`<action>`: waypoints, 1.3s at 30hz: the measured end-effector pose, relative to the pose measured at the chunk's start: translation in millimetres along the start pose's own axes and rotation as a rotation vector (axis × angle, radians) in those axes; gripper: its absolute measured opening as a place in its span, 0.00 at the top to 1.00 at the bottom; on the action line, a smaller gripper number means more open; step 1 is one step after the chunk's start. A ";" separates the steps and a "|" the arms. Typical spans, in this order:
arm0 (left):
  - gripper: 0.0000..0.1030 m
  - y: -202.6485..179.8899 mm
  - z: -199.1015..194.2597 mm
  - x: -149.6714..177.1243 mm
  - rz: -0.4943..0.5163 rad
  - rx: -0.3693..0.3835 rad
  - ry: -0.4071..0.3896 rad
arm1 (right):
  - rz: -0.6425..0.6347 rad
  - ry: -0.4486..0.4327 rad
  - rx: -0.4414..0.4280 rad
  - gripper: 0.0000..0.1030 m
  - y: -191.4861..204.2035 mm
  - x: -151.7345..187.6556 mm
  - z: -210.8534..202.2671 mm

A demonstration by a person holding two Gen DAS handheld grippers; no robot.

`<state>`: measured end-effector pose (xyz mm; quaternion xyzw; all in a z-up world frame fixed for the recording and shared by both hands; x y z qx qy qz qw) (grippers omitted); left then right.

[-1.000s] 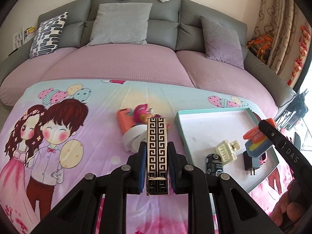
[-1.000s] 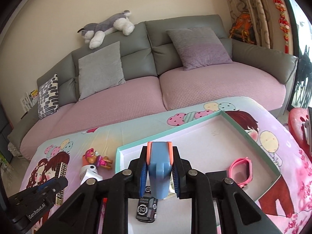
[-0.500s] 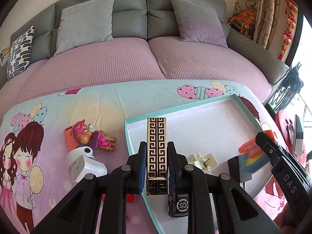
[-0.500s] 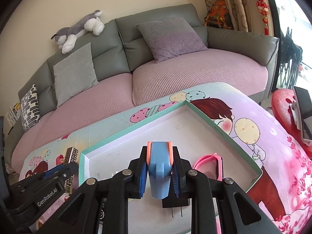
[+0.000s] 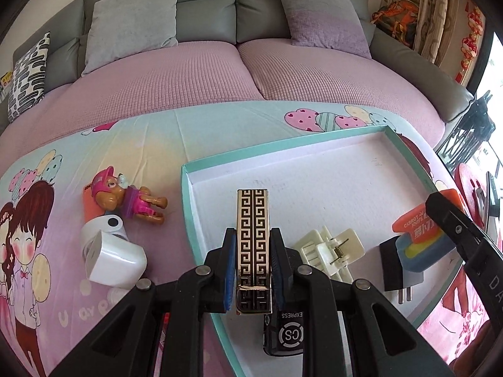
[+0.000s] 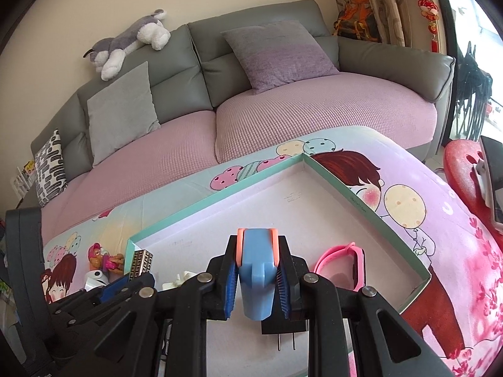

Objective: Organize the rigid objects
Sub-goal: 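Carry the lighter and toy knife into the tray and open both grippers, then move both grippers back toward the remaining objects on the bed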

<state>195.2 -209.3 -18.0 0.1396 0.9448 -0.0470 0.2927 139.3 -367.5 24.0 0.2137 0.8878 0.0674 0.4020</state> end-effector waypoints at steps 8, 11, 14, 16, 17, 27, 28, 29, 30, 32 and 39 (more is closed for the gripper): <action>0.79 1.7 0.3 4.9 -0.005 -0.006 0.019 | -0.010 -0.003 -0.011 0.77 4.0 -0.3 -0.8; 0.78 1.5 -3.3 3.5 -0.006 -0.007 0.010 | -0.011 0.012 -0.012 0.77 4.0 2.9 3.7; 0.65 1.0 -7.0 3.5 -0.001 -0.013 0.005 | -0.010 0.019 -0.018 0.77 4.6 4.1 5.2; 0.60 1.4 -7.5 2.8 -0.001 -0.016 0.004 | -0.014 0.028 -0.012 0.77 4.7 5.7 6.5; 0.60 1.8 -8.0 2.4 -0.003 -0.017 0.003 | -0.014 0.029 -0.009 0.77 4.3 6.0 6.6; 0.36 25.9 -15.6 -3.2 -0.043 -0.088 -0.018 | -0.011 0.032 0.026 0.56 -1.2 5.7 6.1; 0.31 29.2 -15.4 -3.1 -0.050 -0.096 -0.018 | -0.011 0.031 0.034 0.45 -1.9 5.9 6.1; 0.28 32.3 -15.3 -3.3 -0.057 -0.103 -0.019 | -0.014 0.030 0.040 0.39 -2.4 5.7 5.9; 0.23 35.4 -15.6 -3.7 -0.065 -0.110 -0.022 | -0.018 0.032 0.045 0.38 -2.7 5.8 6.1; 0.22 42.3 -16.1 -4.6 -0.084 -0.126 -0.027 | -0.029 0.036 0.059 0.31 -3.4 6.5 6.6; 0.08 72.7 -14.8 -2.3 -0.166 -0.183 -0.038 | -0.083 0.053 0.102 0.01 -1.7 10.1 10.2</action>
Point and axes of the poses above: each gripper's, at about its wrist camera, not at the fingertips, and z roughly the way its jaws point, y to its left, x to its underside, the point moved 10 cm from there along z, roughly the way its jaws point, and after that the axes turned 4 degrees about -x, right-handed, at the moved point
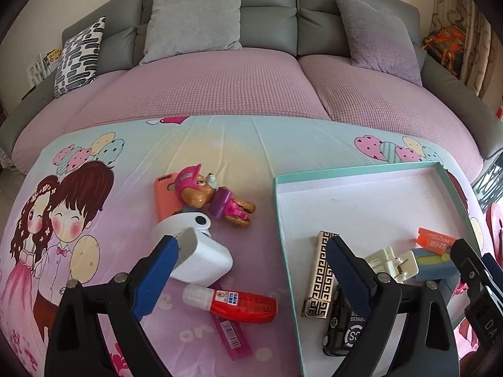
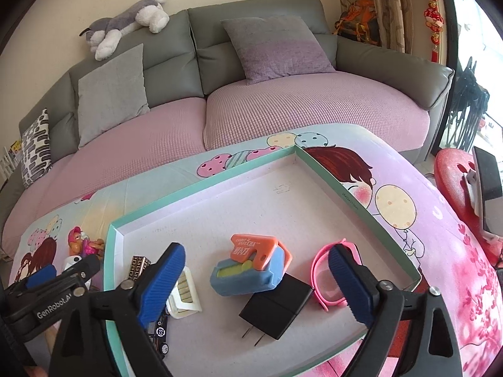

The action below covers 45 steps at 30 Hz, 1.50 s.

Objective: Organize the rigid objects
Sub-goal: 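Move both grippers back toward the remaining objects on the bed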

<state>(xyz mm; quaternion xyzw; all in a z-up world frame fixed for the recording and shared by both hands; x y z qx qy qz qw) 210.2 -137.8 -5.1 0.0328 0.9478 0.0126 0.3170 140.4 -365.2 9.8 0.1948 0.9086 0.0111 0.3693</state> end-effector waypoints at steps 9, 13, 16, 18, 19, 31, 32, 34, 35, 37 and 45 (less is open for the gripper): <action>0.05 36.8 12.6 1.9 -0.109 -0.049 -0.003 | -0.033 0.034 0.050 0.00 -2.7 7.2 6.5; 0.05 55.1 11.4 0.4 -0.145 -0.067 -0.023 | -0.032 0.042 0.049 0.00 -2.0 8.3 7.5; 0.05 72.7 8.2 0.1 -0.175 -0.086 -0.036 | -0.048 0.037 0.043 0.00 4.0 7.2 6.2; 0.05 87.1 6.4 0.7 -0.202 -0.104 -0.042 | -0.058 0.029 0.031 0.00 10.7 5.8 3.2; 0.05 94.3 5.4 1.6 -0.214 -0.112 -0.043 | -0.063 0.024 0.021 0.00 15.4 4.8 1.2; 0.05 147.5 -9.1 23.8 -0.279 -0.147 -0.031 | -0.154 0.054 -0.165 0.00 94.6 19.3 -0.7; 0.05 149.4 -8.9 27.6 -0.285 -0.142 -0.026 | -0.155 0.059 -0.166 0.00 97.1 21.4 0.4; 0.05 150.5 -7.7 35.1 -0.283 -0.127 -0.011 | -0.153 0.065 -0.161 0.00 99.1 24.1 2.0; 0.05 150.9 -6.3 38.9 -0.278 -0.125 0.000 | -0.149 0.068 -0.158 0.00 99.1 25.0 2.4; 0.05 149.5 -4.3 45.6 -0.268 -0.121 0.017 | -0.141 0.074 -0.156 0.00 99.9 26.6 3.7; 0.05 114.9 9.6 52.9 -0.191 0.001 0.088 | -0.149 0.083 -0.141 0.00 104.0 29.5 6.7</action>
Point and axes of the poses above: each gripper's, at about its wrist camera, not at the fingertips, and z roughly the way its jaws point, y to its left, x to its underside, the point moved 10 cm from there along z, roughly the way its jaws point, and after that the axes turned 4 degrees about -x, right-handed, at the moved point
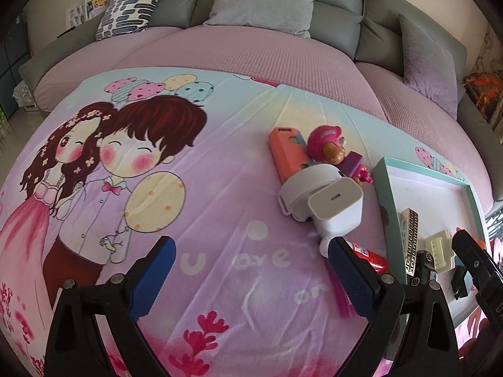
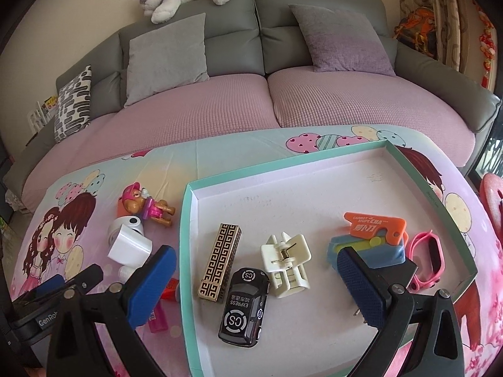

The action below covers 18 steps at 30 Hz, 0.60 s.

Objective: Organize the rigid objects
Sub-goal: 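Move both grippers back toward the remaining objects on the bed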

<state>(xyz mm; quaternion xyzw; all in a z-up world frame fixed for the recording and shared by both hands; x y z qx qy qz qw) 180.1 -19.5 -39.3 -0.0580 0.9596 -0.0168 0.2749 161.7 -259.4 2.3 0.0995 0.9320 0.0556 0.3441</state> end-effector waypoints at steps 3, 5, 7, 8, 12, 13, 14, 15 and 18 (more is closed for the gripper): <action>0.05 -12.6 0.8 -1.9 0.030 0.030 0.008 | 0.008 -0.004 0.007 0.00 -2.4 -0.3 -1.2; 0.05 -17.5 3.5 -4.0 0.036 0.041 0.010 | 0.016 -0.011 0.012 0.00 -4.9 -1.5 -3.3; 0.05 -23.8 7.4 -2.4 0.047 0.057 0.026 | 0.028 -0.018 0.015 0.00 -7.9 -2.9 -5.1; 0.05 -26.8 9.2 -1.7 0.050 0.064 0.027 | 0.034 -0.019 0.017 0.00 -9.1 -3.0 -5.5; 0.05 -32.0 18.6 -1.1 0.047 0.049 0.040 | 0.050 -0.010 0.012 0.00 -11.7 -1.4 -3.5; 0.05 -33.8 19.5 -1.1 0.048 0.053 0.037 | 0.050 -0.008 0.010 0.00 -11.5 -1.1 -3.1; 0.05 -36.3 20.6 -1.0 0.051 0.056 0.035 | 0.051 -0.008 0.010 0.00 -11.2 -1.0 -2.7; 0.05 -39.9 21.9 -0.3 0.058 0.061 0.037 | 0.051 -0.009 0.009 0.00 -11.0 -0.9 -2.7; 0.05 -50.5 26.3 1.0 0.086 0.065 0.039 | 0.051 -0.008 0.010 0.00 -10.9 -0.5 -2.6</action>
Point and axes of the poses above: each gripper's, at about its wrist camera, not at the fingertips, and z roughly the way its jaws point, y to its left, x to its underside, the point moved 10 cm from there along z, roughly the way its jaws point, and after that the axes turned 4 degrees about -x, right-handed, at the moved point
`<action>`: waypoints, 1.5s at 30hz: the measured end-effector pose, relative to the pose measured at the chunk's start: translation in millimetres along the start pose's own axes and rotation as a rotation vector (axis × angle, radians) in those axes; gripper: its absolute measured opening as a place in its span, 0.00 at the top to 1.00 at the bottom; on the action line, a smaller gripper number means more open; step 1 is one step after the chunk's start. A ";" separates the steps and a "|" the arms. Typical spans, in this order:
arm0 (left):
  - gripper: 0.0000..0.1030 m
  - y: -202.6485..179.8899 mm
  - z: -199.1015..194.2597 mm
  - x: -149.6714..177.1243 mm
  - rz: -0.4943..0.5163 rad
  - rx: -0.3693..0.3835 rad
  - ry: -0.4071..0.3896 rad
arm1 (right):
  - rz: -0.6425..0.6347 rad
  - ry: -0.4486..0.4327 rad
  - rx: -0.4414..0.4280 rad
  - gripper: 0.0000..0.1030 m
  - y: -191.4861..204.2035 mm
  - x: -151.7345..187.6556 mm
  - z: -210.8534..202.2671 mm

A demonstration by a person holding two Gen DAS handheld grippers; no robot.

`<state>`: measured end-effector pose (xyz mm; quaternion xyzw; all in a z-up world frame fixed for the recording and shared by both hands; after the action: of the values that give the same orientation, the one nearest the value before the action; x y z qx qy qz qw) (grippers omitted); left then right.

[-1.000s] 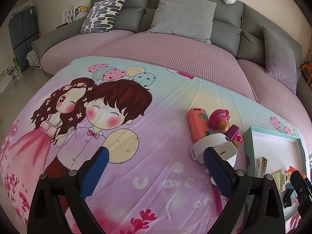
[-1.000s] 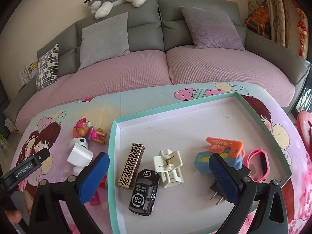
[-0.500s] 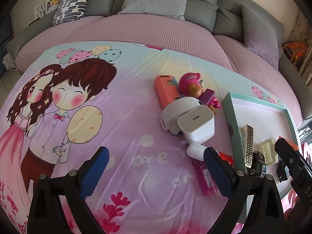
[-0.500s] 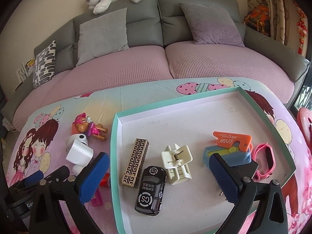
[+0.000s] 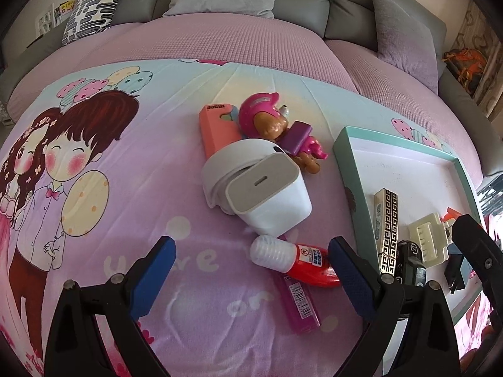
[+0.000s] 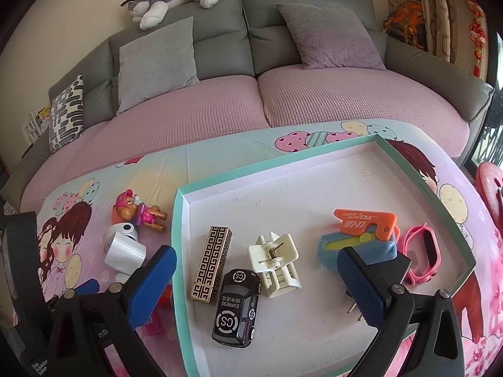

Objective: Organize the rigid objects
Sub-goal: 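Move both grippers back toward the remaining objects on the bed, then grasp the red glue bottle with the left gripper while the right gripper grasps the pink lighter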

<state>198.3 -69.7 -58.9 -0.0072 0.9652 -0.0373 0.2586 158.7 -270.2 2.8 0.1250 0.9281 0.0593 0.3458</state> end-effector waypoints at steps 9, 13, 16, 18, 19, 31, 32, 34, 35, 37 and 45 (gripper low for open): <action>0.05 0.7 3.0 6.5 0.016 0.011 0.039 | 0.008 0.012 -0.002 0.00 -1.9 1.9 1.9; 0.05 23.1 -1.7 6.1 0.001 -0.018 0.044 | 0.005 0.016 -0.007 0.00 -0.3 2.8 3.5; 0.05 42.7 -6.1 7.6 -0.005 -0.074 0.046 | -0.001 0.021 -0.017 0.00 4.3 4.0 4.8; 0.05 56.1 -10.1 7.7 -0.005 -0.123 0.040 | -0.012 0.022 -0.021 0.00 8.5 4.6 5.2; 0.05 61.3 -14.5 4.8 -0.007 -0.140 0.039 | -0.017 0.023 -0.023 0.00 10.4 5.0 5.7; 0.05 29.0 -54.4 -6.8 0.033 -0.001 0.032 | -0.044 0.018 -0.029 0.00 20.6 5.0 3.1; 0.05 24.7 -55.7 -4.0 0.043 0.006 0.032 | -0.046 0.019 -0.028 0.00 20.9 5.2 2.8; 0.05 17.0 -56.8 3.3 0.064 0.012 0.035 | -0.049 0.018 -0.026 0.00 22.1 5.5 1.8; 0.05 14.6 -55.3 7.0 0.067 0.011 0.040 | -0.051 0.017 -0.027 0.00 23.0 5.6 1.3; 0.05 10.9 -49.9 14.4 0.060 0.010 0.064 | -0.061 0.015 -0.028 0.00 26.3 5.9 -0.5; 0.05 5.8 -39.8 36.1 0.077 -0.008 0.091 | -0.107 0.010 -0.020 0.00 35.6 7.2 -4.9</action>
<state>147.2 -62.4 -43.0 0.0307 0.9757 -0.0240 0.2155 157.1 -234.1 9.0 0.0715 0.9346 0.0509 0.3448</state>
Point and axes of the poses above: each gripper's, at about its wrist camera, not at the fingertips, and z roughly the way its jaws point, y to its left, x to its underside, the point moved 10 cm from there along z, roughly the way its jaws point, and after that the axes turned 4 degrees about -x, right-handed, at the moved point
